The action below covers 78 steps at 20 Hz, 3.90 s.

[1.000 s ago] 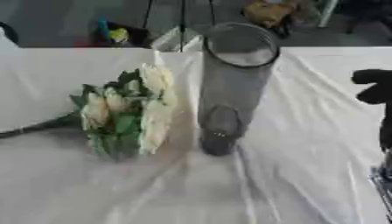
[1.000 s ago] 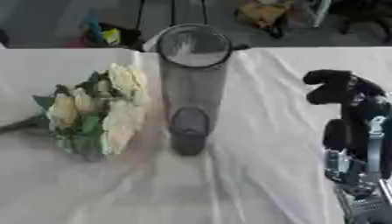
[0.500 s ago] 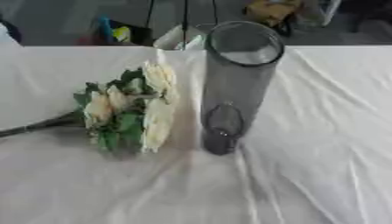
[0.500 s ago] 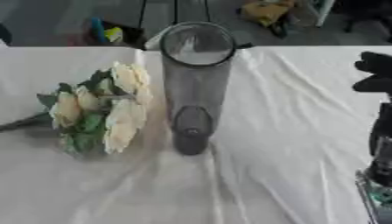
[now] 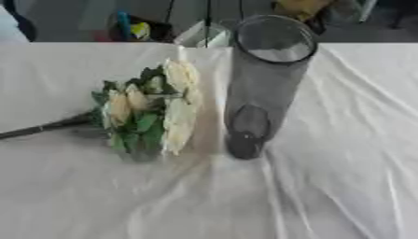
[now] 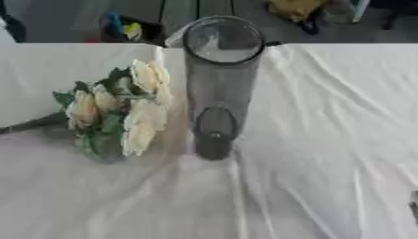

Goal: Arrange flowers into the vase.

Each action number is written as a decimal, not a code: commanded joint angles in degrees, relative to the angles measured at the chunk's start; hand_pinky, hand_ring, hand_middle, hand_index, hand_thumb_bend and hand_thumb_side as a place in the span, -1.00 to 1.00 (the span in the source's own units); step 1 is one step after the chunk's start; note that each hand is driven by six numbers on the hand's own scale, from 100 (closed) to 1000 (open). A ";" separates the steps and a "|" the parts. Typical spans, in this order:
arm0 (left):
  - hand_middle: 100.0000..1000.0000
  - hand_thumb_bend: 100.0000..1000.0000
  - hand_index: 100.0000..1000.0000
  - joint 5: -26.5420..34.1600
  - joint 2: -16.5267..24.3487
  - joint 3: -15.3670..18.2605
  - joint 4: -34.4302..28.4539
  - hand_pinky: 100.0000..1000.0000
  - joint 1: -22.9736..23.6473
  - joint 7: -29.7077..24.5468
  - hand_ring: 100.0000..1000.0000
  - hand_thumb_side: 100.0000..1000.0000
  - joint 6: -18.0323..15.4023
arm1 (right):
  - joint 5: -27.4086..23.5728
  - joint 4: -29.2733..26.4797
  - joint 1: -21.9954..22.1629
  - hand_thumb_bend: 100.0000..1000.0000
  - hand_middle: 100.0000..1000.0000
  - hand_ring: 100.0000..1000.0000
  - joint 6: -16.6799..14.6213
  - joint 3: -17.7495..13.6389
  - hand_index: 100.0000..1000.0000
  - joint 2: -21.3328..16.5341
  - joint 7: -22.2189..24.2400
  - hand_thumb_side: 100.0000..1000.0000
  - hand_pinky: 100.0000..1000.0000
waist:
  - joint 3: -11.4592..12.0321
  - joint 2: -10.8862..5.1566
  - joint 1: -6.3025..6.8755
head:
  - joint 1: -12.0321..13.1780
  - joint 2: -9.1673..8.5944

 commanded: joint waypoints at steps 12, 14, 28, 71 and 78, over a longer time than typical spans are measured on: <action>0.99 -1.00 1.00 -11.33 0.36 -4.78 9.90 1.00 -6.97 -11.27 1.00 0.92 -9.21 | -10.32 -1.12 1.63 -1.00 -0.28 0.74 1.61 -3.38 0.05 0.61 9.05 0.90 0.41 | -1.64 -2.64 0.53 | 0.70 0.62; 1.00 -1.00 1.00 -12.97 -0.36 -5.66 10.80 1.00 -7.96 -12.44 1.00 0.86 -9.86 | -10.93 -1.12 1.73 -1.00 -0.28 0.74 1.43 -3.54 0.05 0.70 9.64 0.90 0.41 | -1.71 -2.63 0.40 | 0.65 0.51; 1.00 -0.82 1.00 -24.55 -6.54 -11.74 15.51 1.00 -12.87 -13.78 1.00 1.00 -10.72 | -11.96 -1.12 1.35 -1.00 -0.31 0.76 1.55 -3.36 0.03 1.63 11.95 0.92 0.42 | -2.37 -1.59 -0.09 | 1.79 -0.50; 0.74 -0.28 1.00 -77.40 -13.08 -23.10 21.53 0.43 -8.29 14.63 0.45 0.69 -4.01 | -12.94 -1.12 0.47 -1.00 -0.39 0.78 4.07 -2.89 -0.05 3.16 14.93 0.92 0.46 | -2.09 -0.97 -0.60 | 2.30 -1.06; 0.89 -0.64 1.00 -76.44 -13.69 -22.88 21.87 0.42 -7.88 16.85 0.54 0.66 -2.39 | -12.96 -1.12 0.59 -1.00 -0.40 0.79 4.28 -2.94 -0.05 3.39 15.35 0.92 0.46 | -2.02 -0.93 -0.70 | 2.23 -1.19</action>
